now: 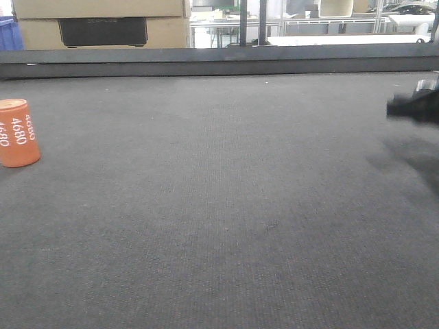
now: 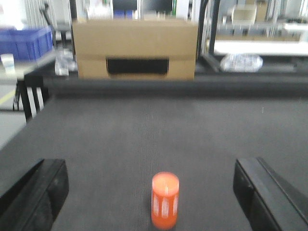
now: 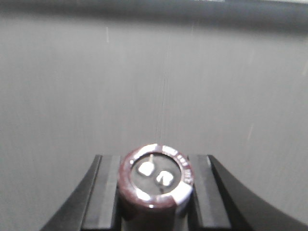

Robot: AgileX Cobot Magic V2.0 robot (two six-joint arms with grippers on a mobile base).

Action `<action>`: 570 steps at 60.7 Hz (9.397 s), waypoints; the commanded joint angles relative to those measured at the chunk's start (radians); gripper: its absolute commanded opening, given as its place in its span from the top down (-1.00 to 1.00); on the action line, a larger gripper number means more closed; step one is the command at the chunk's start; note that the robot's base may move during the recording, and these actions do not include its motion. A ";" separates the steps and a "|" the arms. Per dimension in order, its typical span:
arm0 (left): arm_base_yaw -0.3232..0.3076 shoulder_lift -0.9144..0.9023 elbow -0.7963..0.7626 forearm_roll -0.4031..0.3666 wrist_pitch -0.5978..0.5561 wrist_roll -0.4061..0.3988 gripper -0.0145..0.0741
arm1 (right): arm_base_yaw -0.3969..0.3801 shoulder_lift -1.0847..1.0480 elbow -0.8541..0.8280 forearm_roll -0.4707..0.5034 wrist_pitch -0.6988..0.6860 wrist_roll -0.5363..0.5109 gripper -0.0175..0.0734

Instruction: Place cylindrical capacitor in blue bin on shelf

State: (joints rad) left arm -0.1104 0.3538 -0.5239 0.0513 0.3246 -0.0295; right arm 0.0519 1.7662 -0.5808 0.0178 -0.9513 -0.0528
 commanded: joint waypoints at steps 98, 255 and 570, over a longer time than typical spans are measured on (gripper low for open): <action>-0.131 1.395 -0.088 -0.200 -1.010 -0.008 -0.70 | 0.002 -0.849 0.012 -0.006 0.585 0.000 0.95; -0.131 0.360 -0.466 0.027 0.470 -0.055 0.92 | 0.142 -1.016 -0.426 0.089 1.541 0.000 0.95; -0.131 0.360 -0.466 0.027 0.466 -0.055 0.92 | 0.142 -1.020 -0.426 0.089 1.541 0.000 0.95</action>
State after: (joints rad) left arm -0.2363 0.7183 -0.9902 0.0820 0.8249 -0.0793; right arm 0.1911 0.7527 -0.9992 0.1117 0.6129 -0.0528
